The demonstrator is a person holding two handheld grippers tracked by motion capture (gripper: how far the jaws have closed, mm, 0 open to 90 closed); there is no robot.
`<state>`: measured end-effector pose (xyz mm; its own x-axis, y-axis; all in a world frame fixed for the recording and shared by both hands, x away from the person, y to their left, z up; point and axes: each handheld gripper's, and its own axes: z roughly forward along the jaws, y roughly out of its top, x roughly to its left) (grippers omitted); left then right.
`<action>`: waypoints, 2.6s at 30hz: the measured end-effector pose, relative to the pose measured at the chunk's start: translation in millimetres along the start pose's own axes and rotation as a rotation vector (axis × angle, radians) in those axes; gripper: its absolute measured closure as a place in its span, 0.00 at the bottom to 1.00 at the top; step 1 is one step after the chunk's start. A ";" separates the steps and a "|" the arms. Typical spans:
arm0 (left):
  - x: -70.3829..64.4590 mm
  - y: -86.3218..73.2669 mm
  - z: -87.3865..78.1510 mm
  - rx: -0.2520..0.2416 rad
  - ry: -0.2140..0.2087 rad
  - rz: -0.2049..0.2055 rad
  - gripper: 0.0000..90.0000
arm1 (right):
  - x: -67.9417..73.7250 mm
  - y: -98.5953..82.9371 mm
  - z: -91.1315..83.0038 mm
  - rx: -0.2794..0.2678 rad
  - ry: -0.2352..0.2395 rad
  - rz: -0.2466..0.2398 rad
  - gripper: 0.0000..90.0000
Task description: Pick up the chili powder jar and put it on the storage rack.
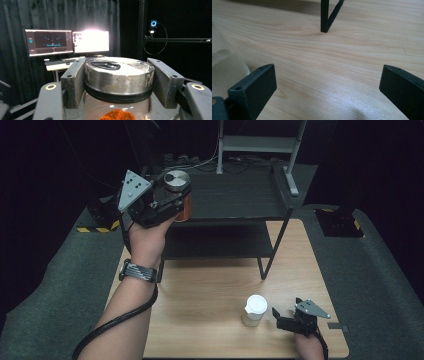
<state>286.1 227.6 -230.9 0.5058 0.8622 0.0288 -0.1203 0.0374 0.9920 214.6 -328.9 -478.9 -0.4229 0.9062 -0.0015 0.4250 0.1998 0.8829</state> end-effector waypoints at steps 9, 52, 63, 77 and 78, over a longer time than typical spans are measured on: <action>-1.8 -3.2 19.2 0.012 0.012 -0.012 0.39 | -1.2 -0.6 -0.2 -0.003 0.006 0.000 0.00; 0.1 -15.4 40.4 0.027 0.032 -0.036 0.39 | -2.6 -1.0 -0.5 -0.006 0.014 0.000 0.00; -0.1 -9.3 31.1 0.051 0.035 -0.052 0.18 | -2.0 -0.5 -0.2 -0.003 0.013 -0.003 0.00; -6.0 -5.6 5.3 0.067 0.045 -0.008 0.01 | -0.5 -0.3 -0.2 -0.002 0.007 -0.007 0.00; -6.0 -5.6 5.3 0.067 0.045 -0.008 0.01 | -0.5 -0.2 -0.2 -0.001 0.008 -0.009 0.00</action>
<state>288.2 219.6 -236.0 0.4672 0.8840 0.0169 -0.0586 0.0118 0.9982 214.6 -329.5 -479.0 -0.4326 0.9016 -0.0056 0.4203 0.2071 0.8834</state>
